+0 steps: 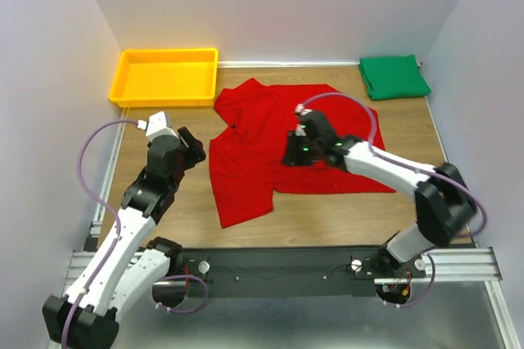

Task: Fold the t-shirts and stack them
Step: Flatten the tshirt out

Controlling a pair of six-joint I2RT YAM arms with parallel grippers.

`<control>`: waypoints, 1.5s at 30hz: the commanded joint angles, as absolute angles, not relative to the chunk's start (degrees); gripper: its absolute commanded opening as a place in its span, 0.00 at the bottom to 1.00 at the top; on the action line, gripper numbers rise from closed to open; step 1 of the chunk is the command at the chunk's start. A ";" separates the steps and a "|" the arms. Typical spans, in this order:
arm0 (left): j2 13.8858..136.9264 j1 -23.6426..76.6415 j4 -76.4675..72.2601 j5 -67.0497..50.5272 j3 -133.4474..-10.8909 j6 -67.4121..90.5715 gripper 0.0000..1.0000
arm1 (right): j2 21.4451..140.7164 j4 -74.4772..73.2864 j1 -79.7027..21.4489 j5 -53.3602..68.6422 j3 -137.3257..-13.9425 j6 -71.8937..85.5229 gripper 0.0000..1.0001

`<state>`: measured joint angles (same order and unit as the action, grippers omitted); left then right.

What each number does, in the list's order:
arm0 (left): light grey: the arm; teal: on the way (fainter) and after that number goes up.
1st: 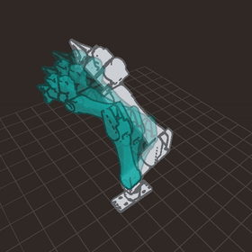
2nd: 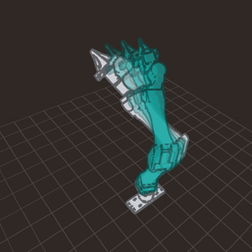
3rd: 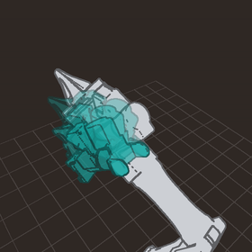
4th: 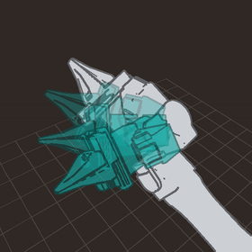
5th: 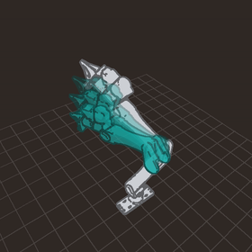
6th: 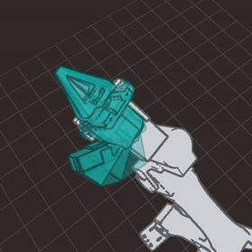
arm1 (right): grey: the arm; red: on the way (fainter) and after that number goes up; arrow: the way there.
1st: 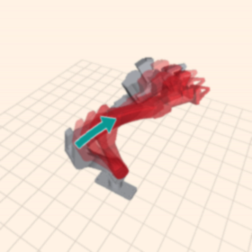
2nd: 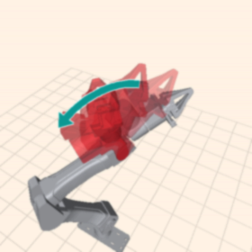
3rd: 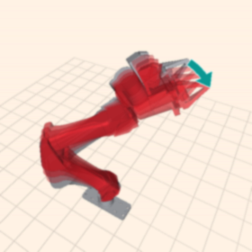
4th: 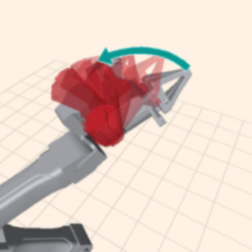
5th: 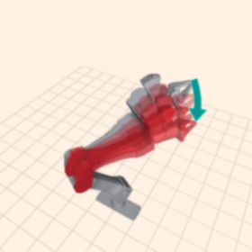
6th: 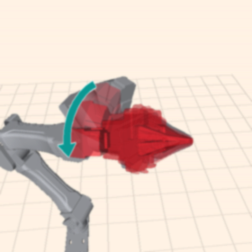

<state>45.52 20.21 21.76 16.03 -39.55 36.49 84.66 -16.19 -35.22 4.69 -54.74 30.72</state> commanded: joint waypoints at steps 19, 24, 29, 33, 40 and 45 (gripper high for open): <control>21.71 19.78 10.37 38.06 -32.43 30.59 0.66 | 130.34 -13.54 -54.67 6.15 -98.43 16.09 0.37; 22.41 19.78 10.72 37.71 -32.87 30.15 0.66 | 131.49 -14.50 -56.69 10.54 -97.30 14.33 0.37; 21.53 19.78 10.55 38.14 -32.61 30.15 0.66 | 127.80 -17.92 -60.81 17.21 -90.10 12.66 0.37; 20.66 19.77 10.55 38.41 -32.52 30.41 0.66 | 124.46 -20.64 -64.68 22.91 -85.01 12.04 0.38; 18.98 19.69 10.46 38.76 -31.91 30.76 0.65 | 120.42 -23.73 -68.91 24.70 -86.48 11.16 0.44; 20.91 19.69 9.67 36.74 -31.64 30.24 0.66 | 114.02 -24.43 -67.94 9.02 -88.07 11.43 0.53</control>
<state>19.66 19.99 11.40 36.47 -32.71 30.61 120.62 -21.52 -69.41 20.05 -86.06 11.92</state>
